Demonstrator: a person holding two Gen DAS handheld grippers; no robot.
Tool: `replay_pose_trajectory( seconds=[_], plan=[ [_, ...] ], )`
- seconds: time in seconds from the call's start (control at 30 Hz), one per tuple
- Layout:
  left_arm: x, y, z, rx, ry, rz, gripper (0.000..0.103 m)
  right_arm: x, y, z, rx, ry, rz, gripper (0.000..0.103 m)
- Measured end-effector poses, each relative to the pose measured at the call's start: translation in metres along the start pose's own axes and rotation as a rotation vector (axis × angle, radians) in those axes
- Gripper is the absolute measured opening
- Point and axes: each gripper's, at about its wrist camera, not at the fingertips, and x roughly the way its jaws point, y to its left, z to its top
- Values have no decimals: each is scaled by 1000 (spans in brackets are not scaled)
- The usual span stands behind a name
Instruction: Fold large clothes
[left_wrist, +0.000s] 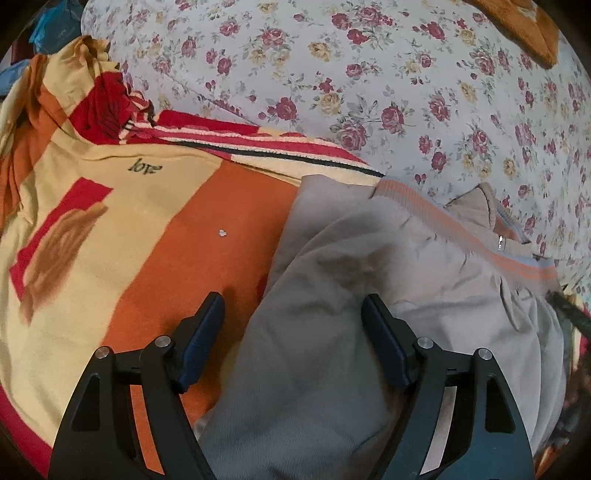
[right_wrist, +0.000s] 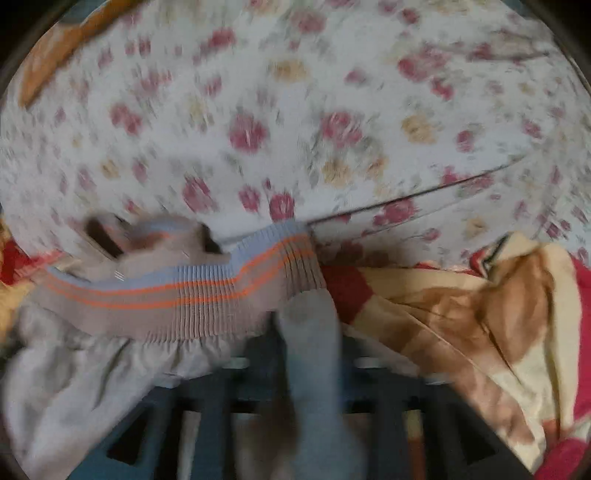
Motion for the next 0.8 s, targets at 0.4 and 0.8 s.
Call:
replay_pose_trajectory(
  seconds=[0.4,0.8],
  plan=[
    [-59,33,-27,-72,37,-207,78,-112,-5,-106,-72,9,23,79],
    [-57,71,-71,-210,132,-291,79,-82,-13,-140,51,76,205,54]
  ],
)
